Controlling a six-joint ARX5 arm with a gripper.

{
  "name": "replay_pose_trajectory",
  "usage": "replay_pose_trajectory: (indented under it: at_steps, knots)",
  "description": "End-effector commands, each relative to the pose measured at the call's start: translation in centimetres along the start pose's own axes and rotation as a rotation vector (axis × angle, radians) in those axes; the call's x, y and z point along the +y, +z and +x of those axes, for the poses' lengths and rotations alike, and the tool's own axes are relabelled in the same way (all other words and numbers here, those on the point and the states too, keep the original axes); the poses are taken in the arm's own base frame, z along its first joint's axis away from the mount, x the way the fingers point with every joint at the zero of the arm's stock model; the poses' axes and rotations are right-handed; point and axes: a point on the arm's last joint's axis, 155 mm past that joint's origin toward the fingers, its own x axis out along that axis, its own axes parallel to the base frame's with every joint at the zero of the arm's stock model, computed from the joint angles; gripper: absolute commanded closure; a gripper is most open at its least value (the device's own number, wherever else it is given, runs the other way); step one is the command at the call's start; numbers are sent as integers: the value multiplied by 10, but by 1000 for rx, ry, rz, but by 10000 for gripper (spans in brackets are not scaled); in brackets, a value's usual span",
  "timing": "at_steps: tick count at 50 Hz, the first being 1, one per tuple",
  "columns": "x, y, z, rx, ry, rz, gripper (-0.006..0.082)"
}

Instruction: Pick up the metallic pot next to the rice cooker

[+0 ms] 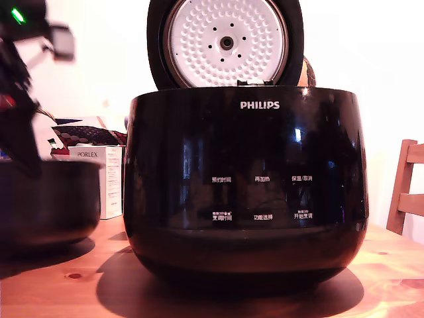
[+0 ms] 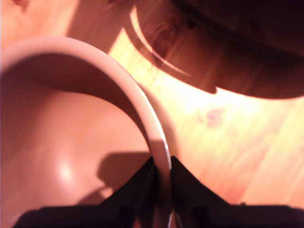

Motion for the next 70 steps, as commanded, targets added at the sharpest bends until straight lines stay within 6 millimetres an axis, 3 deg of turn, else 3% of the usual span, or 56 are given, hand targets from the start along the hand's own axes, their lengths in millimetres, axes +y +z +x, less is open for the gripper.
replay_pose_trajectory:
  at_steps: [1,17,20,28,42,50,54,70]
  knots:
    - [-16,-21,24,82,-90,-36,788]
    - [-14,-23,32,95,-98,-43,786]
    - [-13,-23,32,91,-96,-42,766]
    - [-12,-21,32,86,-90,-41,607]
    - [-8,-23,32,83,-83,-49,601]
    - [-4,-25,32,82,-77,-63,618]
    - [-4,-25,32,83,-76,-64,799]
    - [-2,-24,27,102,-34,-31,789]
